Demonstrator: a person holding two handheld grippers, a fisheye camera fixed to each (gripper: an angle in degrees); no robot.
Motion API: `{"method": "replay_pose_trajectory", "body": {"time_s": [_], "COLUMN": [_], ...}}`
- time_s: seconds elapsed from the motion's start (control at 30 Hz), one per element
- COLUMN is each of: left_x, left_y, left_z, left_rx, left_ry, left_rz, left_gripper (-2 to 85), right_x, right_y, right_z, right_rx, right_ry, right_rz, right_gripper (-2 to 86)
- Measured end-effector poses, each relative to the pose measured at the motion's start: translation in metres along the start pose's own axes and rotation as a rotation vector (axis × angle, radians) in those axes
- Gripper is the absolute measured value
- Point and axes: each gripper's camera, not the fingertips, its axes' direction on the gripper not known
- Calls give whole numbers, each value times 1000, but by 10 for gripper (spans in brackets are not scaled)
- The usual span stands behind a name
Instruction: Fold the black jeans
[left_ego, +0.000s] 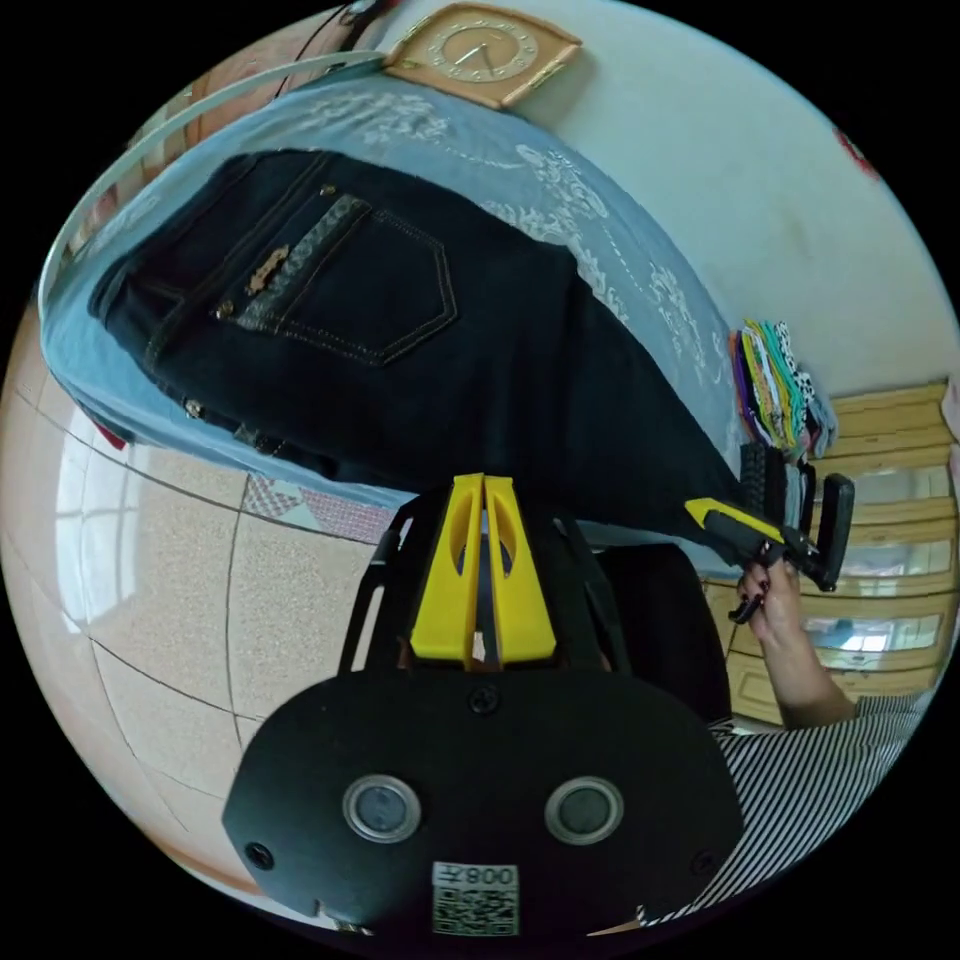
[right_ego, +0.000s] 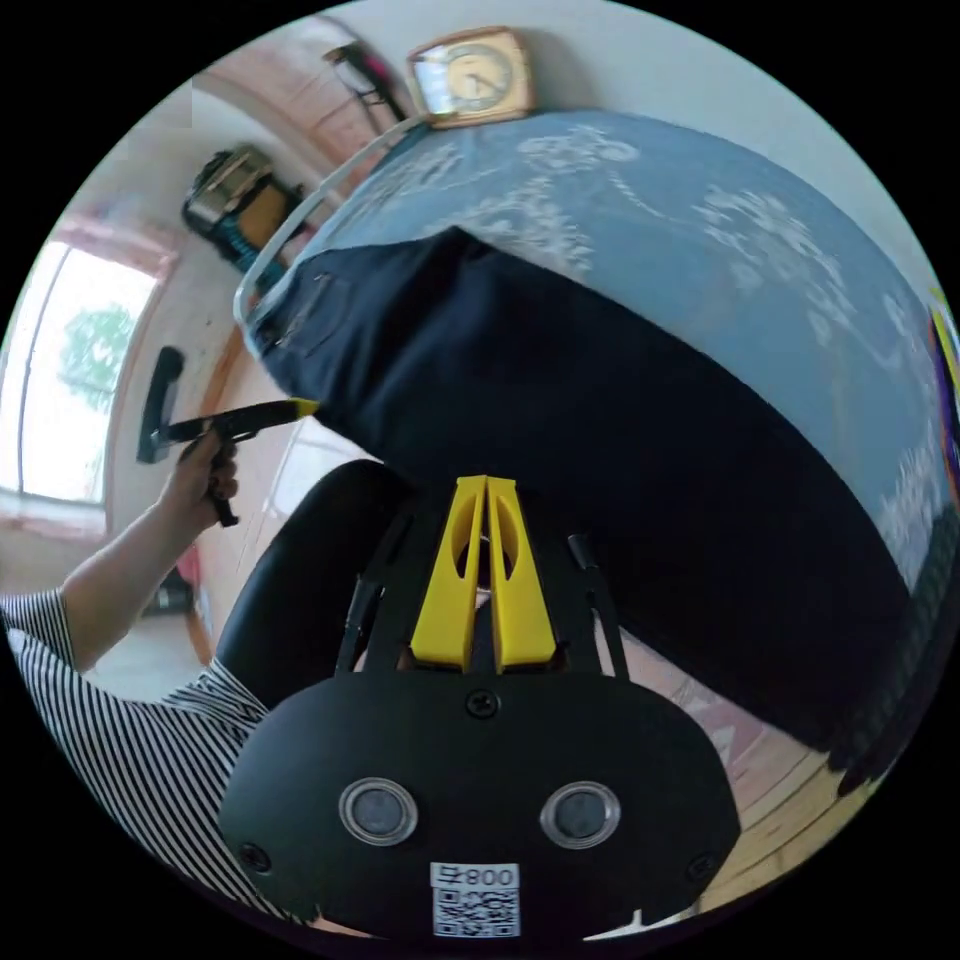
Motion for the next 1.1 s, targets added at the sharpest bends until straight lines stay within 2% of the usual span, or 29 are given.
{"method": "replay_pose_trajectory", "body": {"time_s": [0.07, 0.13, 0.23, 0.4, 0.5, 0.77, 0.87, 1.1], "left_x": [39, 65, 102, 183, 234, 403, 481, 658], "left_y": [1, 0, -3, 1, 6, -9, -19, -33], "left_z": [21, 45, 76, 107, 140, 270, 325, 448], "left_rx": [-11, -51, -71, -13, -25, -123, -172, -274], "left_ry": [-35, -65, -77, -64, -49, 31, 59, 97], "left_rz": [67, 94, 76, 183, 248, 412, 511, 761], "left_gripper": [0, 0, 0, 1, 1, 2, 2, 3], "right_x": [40, 64, 91, 116, 160, 313, 343, 393], "right_y": [32, 52, 78, 121, 181, 421, 478, 527], "right_z": [23, 52, 83, 123, 140, 183, 211, 290], "right_rx": [7, -33, 8, 24, 117, 537, 679, 763], "right_ry": [65, 99, 10, 64, 4, -203, -269, -362], "right_rz": [141, 194, 233, 239, 359, 948, 1057, 1143], "right_gripper": [2, 2, 1, 2, 4, 44, 64, 86]}}
